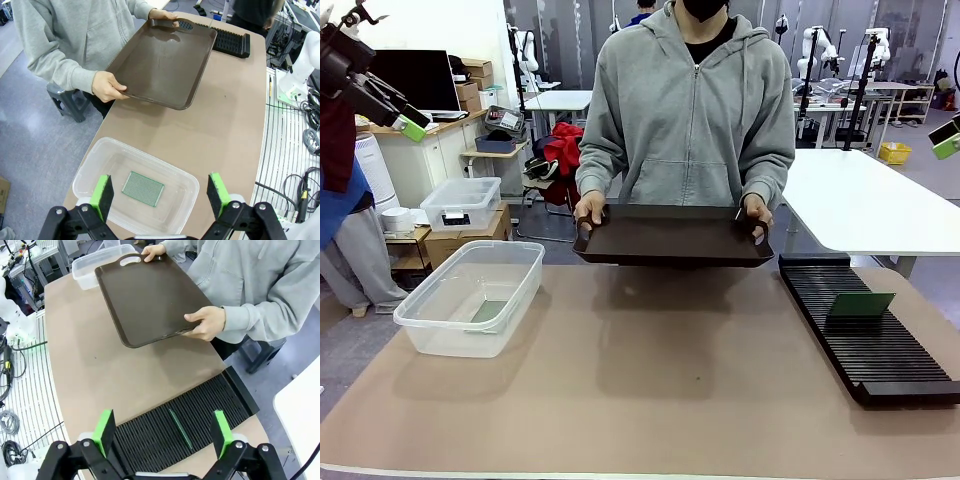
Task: Sort PCBs into racks and boxes based on the side picked up.
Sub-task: If the short side of the Blank PCB is picked up, insert it into the PCB Rack ; if the long side is picked up, place it in the Organizing box.
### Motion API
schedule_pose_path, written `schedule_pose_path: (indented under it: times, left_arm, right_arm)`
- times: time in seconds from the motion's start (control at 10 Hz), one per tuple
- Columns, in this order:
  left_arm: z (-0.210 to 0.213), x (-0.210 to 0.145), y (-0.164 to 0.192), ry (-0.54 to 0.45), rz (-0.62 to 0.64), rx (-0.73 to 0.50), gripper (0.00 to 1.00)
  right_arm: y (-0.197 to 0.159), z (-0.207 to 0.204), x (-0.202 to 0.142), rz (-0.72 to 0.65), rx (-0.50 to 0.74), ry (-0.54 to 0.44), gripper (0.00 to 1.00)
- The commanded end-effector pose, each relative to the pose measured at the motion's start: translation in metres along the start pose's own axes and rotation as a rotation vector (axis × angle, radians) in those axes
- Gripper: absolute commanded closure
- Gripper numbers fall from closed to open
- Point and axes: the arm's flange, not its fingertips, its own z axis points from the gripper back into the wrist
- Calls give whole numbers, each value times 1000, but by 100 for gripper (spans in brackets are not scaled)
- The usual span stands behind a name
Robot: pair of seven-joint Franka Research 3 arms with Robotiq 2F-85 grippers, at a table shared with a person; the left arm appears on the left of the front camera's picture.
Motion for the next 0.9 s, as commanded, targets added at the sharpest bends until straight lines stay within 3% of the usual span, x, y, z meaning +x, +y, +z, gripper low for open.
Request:
schedule_pose_path:
  times: [0.0,0.8]
  left_arm:
    - [0,0,0,4,1,1,0]
    - [0,0,0,4,1,1,0]
  right_arm:
    - [-1,-1,0,-4,0,7,0]
    - [-1,-1,0,-4,0,7,0]
